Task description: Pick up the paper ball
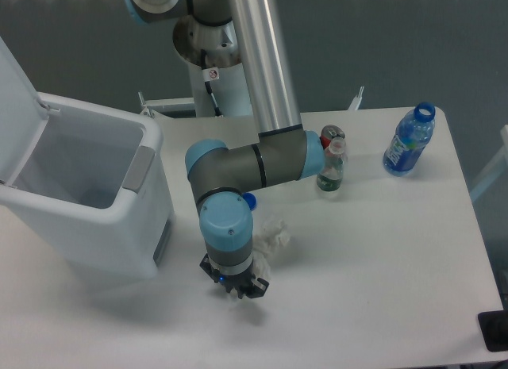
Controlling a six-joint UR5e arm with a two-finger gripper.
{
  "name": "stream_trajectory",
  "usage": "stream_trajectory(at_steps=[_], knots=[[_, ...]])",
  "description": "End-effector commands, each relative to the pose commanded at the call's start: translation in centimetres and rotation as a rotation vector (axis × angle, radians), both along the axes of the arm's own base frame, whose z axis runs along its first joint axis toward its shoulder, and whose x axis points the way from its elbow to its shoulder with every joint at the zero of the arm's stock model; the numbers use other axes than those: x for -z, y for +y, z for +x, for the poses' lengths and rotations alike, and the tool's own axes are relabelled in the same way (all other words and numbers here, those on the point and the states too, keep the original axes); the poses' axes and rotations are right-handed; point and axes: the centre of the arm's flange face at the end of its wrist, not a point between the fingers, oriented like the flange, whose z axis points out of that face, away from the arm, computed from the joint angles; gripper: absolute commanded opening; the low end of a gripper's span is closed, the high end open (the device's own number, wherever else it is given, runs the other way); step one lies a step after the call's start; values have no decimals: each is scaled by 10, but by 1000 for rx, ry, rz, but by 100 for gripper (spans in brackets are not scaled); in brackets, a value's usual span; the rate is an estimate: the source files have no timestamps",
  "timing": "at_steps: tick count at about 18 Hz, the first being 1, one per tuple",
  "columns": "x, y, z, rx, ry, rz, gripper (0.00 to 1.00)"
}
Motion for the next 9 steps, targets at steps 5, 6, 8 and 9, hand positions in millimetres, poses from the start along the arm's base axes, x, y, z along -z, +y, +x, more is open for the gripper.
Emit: stream_trajectory(at_steps=[5,6,8,9], knots=[[-6,1,-1,0,8,7,0],[-9,2,-2,1,12,12,0],[-22,5,-6,6,28,26,0],[-25,6,-7,7,33,30,0]])
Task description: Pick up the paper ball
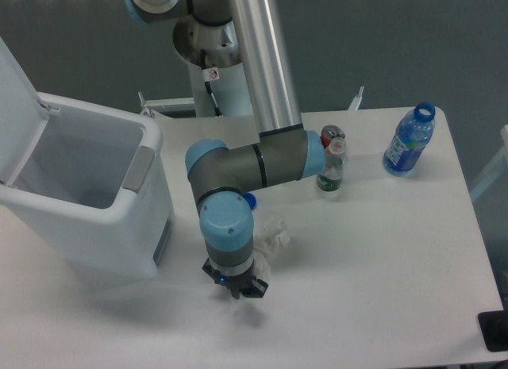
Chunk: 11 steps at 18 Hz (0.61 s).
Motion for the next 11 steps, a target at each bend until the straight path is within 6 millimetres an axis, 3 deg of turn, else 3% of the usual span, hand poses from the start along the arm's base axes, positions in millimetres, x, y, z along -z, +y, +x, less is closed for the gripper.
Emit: stream_trajectory(at_steps=[4,11], knots=[[-28,0,-14,9,33,34,2],[-86,-48,-66,0,50,34,0]])
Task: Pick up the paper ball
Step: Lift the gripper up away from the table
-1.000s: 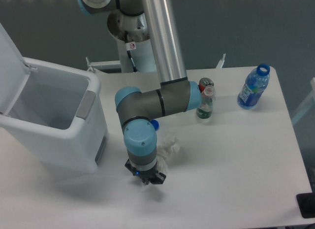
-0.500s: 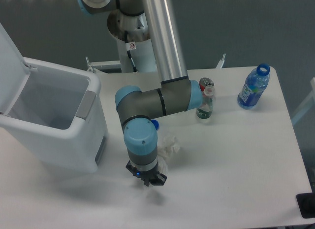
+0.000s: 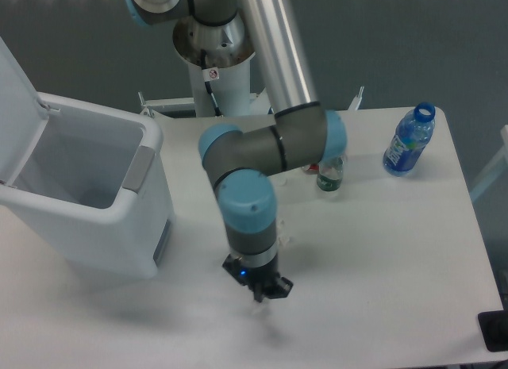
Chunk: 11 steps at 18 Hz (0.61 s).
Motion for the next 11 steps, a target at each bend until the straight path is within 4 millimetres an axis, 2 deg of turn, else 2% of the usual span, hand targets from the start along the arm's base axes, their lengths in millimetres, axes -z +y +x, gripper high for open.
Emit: stream_trajectory(at_steps=[1,4,7,11], knots=[[-8,-9,-10,-15,-10,-4,0],[-36,-16,-24,48,-28,-31,0],[-64,-28,-41,40,-74,-71,0],[-85,-44,-54,115,-52,-93,0]])
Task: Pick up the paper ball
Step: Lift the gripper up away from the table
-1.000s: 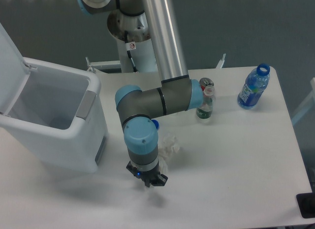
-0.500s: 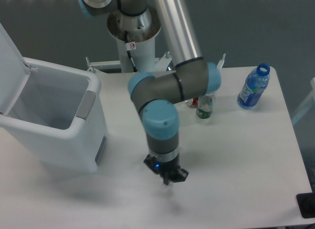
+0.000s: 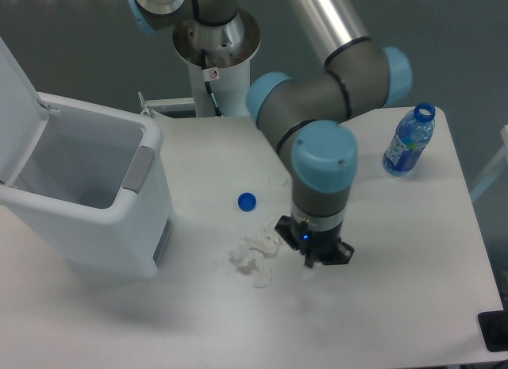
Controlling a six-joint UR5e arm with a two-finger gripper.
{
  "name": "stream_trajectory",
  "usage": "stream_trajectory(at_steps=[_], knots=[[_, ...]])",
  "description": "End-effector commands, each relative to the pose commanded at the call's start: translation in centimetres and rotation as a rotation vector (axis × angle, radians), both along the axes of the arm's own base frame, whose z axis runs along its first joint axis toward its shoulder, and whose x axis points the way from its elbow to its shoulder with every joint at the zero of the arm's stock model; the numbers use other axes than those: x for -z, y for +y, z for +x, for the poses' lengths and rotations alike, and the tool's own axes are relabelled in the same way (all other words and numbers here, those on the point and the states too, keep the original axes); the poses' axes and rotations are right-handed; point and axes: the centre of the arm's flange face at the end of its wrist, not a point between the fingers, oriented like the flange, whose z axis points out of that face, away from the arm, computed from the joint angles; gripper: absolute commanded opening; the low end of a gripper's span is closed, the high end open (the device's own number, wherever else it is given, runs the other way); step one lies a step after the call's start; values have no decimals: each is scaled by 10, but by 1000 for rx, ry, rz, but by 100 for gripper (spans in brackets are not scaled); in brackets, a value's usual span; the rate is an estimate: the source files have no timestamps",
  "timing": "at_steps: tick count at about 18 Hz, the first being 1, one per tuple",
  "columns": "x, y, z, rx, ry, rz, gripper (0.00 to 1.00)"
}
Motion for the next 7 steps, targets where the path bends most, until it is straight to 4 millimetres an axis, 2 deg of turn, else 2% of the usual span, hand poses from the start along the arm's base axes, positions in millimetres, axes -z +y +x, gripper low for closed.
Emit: stream_trajectory(at_steps=[7], knots=[[-17,-19,1,89,-6,-57,0]])
